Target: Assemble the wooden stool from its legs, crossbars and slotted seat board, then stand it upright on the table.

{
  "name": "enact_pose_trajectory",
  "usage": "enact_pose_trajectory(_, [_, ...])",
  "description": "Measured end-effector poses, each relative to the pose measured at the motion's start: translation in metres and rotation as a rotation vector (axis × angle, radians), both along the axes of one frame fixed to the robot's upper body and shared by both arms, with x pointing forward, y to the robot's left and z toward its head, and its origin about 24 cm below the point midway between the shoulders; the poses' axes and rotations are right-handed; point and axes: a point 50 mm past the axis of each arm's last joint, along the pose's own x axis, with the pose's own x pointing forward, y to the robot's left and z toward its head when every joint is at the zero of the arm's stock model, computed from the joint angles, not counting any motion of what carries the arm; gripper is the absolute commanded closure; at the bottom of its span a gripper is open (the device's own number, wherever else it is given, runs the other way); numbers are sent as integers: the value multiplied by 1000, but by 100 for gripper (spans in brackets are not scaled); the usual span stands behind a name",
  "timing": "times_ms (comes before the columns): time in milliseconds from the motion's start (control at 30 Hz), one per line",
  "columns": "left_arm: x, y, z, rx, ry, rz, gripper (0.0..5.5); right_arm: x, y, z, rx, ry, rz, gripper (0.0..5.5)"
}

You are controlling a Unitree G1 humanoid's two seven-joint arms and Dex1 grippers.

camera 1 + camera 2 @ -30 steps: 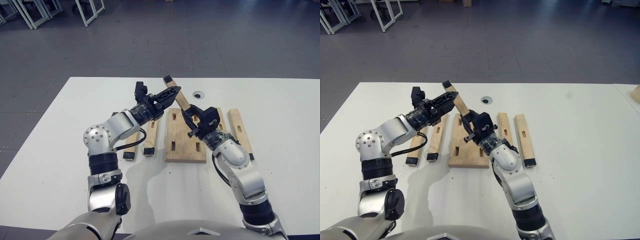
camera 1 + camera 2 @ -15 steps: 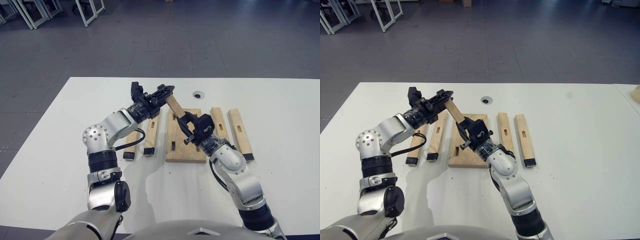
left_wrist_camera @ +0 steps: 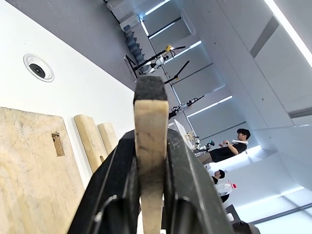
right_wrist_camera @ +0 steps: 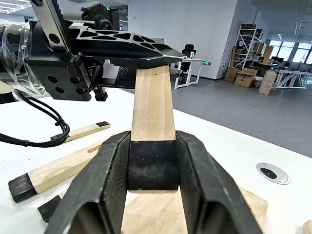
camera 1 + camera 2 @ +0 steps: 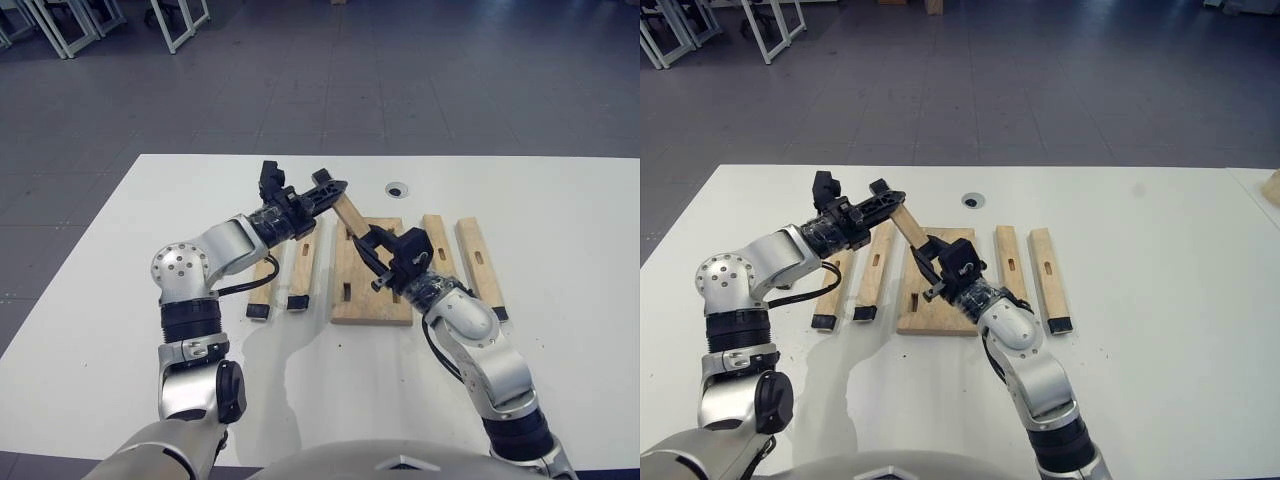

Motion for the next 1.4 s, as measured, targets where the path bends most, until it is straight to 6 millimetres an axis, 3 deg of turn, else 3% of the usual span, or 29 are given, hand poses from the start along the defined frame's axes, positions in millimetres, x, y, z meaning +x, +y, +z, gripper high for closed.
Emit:
enact_pose_trajectory(200, [2,-2,1,11,-18,-16,508,2,-5,1,4,22,9,419])
enact_pose_trajectory(567, [6,4,3,31,-52,51,508,8,-20,-3,-37,73,-61,173])
enact_pose_trajectory(767, [32,42,35,37,-156,339,508,3,-20,-14,-86,136,-24,42])
enact_pose_trajectory(833, [34,62,48,227,-248,511,508,6,-29,-14,-94,132,-107,1])
enact_pose_trajectory(933, [20,80,61,427,-341,687,508,9,-56,-14,-76,127,-337,0])
enact_pose_trajectory(1033, [-6,85,30,665,-258,766,508,-14,-78,-33,-95,215,-519,0])
enact_pose_trajectory(1200, [-24,70,8,854,-243,770,508,-37,-68,-40,-108,268,-526,0])
enact_pose_trajectory(1400, [-29,60,-22,956,-193,712,508,-37,-60,-38,-100,259,-523,0])
